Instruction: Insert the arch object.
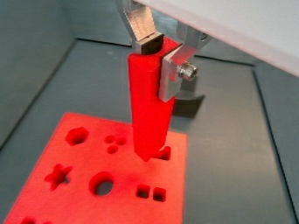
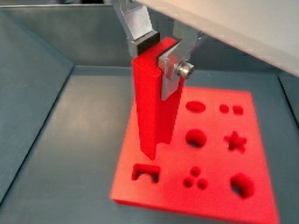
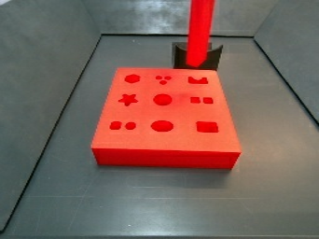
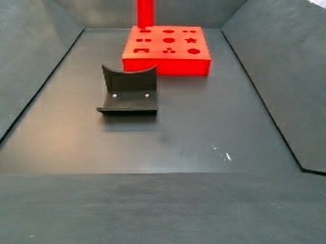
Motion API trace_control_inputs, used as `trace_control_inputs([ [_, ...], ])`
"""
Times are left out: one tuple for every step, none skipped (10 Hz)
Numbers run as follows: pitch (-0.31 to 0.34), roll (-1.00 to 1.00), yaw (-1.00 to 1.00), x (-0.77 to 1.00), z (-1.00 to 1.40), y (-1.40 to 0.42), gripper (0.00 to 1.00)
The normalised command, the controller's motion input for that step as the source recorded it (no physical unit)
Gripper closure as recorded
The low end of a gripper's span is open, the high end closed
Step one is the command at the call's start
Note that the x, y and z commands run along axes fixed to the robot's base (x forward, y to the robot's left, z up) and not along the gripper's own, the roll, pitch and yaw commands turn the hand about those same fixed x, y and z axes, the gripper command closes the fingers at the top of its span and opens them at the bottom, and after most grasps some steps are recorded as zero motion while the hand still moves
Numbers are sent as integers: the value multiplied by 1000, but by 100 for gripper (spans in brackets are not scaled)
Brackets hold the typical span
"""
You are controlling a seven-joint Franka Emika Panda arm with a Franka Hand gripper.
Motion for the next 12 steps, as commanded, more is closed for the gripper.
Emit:
trace_control_inputs([
  [0,0,-780,403,-271,251,100],
  [0,0,-794,369,-234,243,100],
  [0,0,-820,306,-169,214,100],
  [4,-1,-840,271,-134,189,100],
  [11,-4,-891,169,-54,123,100],
  [13,0,-951,14,0,57,100],
  [44,30,-989,0,0,0,100],
  [17,0,-971,0,0,0,100],
  [0,0,-931,0,-69,0,100],
  [0,0,-914,0,-74,0,100],
  [0,-3,-874,-86,-111,0,100],
  [0,-9,-889,-111,-120,0,100],
])
